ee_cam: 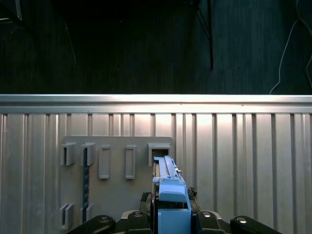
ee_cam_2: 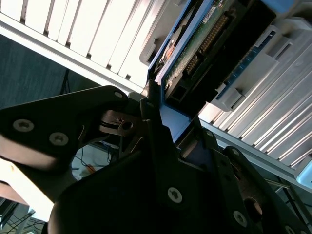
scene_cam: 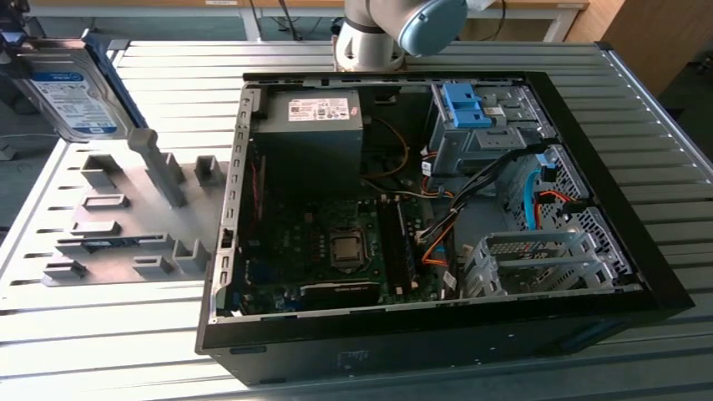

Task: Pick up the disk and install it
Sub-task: 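Pick up the disk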

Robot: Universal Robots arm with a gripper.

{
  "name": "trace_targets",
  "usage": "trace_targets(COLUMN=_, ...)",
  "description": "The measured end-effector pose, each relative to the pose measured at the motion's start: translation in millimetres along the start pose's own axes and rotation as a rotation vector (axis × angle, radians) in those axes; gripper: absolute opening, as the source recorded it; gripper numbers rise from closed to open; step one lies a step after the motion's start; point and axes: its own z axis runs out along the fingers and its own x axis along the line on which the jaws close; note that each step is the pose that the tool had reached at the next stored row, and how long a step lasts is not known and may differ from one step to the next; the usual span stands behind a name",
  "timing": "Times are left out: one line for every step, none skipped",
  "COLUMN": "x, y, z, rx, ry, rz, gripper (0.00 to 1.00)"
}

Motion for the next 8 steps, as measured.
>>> trace_targets(x=-0.1, y=0.0, z=-0.7, rx=-0.0001, ry=0.0001, rz=0.000, gripper=0.36)
trace_targets(x=-0.1, y=0.0, z=-1.4, rx=-0.0001, ry=0.0001, rz=0.000, gripper=0.36)
trace_targets(x=-0.1, y=0.1, z=-1.9, rx=-0.0001, ry=0.0001, rz=0.000, gripper=0.36)
trace_targets(x=-0.1, y=0.1, z=-2.5, rx=0.0000, ry=0.0001, rz=0.000, gripper=0.36)
trace_targets(x=-0.2, y=0.1, z=-3.0, rx=0.0000, ry=0.0000, rz=0.000, gripper=0.36)
trace_targets(x=-0.2, y=0.1, z=-3.5, rx=0.0000, ry=0.0000, rz=0.000, gripper=0.36)
trace_targets(x=-0.2, y=0.1, z=-4.0, rx=0.0000, ry=0.0001, rz=0.000, gripper=0.36)
trace_targets(x=-0.2, y=0.1, z=-4.6, rx=-0.0001, ry=0.0001, rz=0.000, gripper=0.36)
